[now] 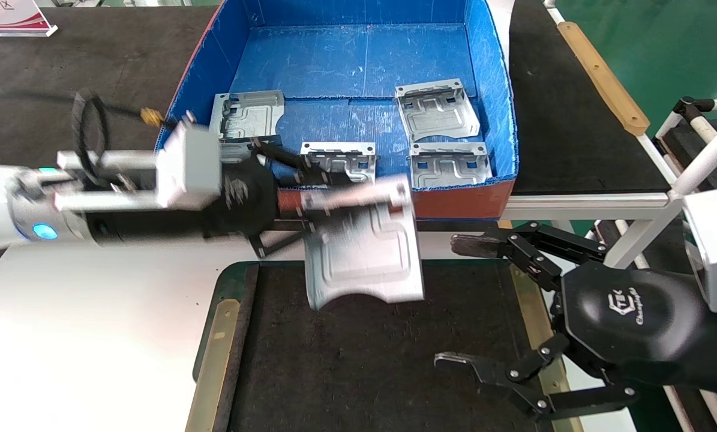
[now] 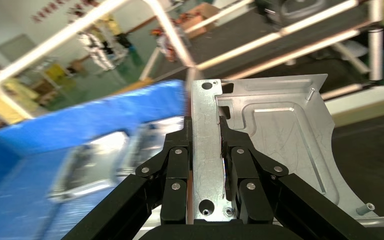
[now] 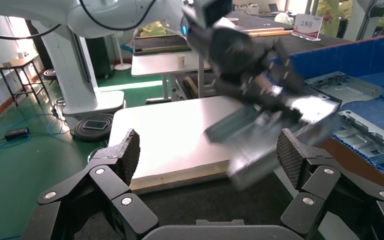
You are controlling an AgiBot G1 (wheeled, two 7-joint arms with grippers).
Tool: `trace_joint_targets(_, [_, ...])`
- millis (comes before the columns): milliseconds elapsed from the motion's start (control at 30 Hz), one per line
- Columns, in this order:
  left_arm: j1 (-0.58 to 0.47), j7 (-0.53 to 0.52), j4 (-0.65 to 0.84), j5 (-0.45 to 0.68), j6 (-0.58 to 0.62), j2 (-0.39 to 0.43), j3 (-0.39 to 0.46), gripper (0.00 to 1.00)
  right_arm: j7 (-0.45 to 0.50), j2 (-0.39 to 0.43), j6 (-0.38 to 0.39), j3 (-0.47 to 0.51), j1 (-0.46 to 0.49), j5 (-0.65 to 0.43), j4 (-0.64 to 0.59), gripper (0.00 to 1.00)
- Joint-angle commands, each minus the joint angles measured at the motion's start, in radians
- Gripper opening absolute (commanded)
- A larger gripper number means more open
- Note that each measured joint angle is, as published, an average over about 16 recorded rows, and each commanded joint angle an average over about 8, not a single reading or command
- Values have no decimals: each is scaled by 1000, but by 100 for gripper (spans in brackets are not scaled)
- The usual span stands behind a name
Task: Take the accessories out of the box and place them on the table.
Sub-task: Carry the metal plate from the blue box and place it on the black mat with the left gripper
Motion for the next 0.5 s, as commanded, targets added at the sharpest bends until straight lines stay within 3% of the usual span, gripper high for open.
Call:
trace_joint_targets(33, [10,16,-1,-1,17,5,10,0,0,0,0,0,0,0,0,100])
trace_joint_targets(233, [84,57,-43,27,-41,33,49,0,0,0,0,0,0,0,0,100])
trace_joint_targets(500, [200,109,-88,73,-251,114,63,0,0,0,0,0,0,0,0,100])
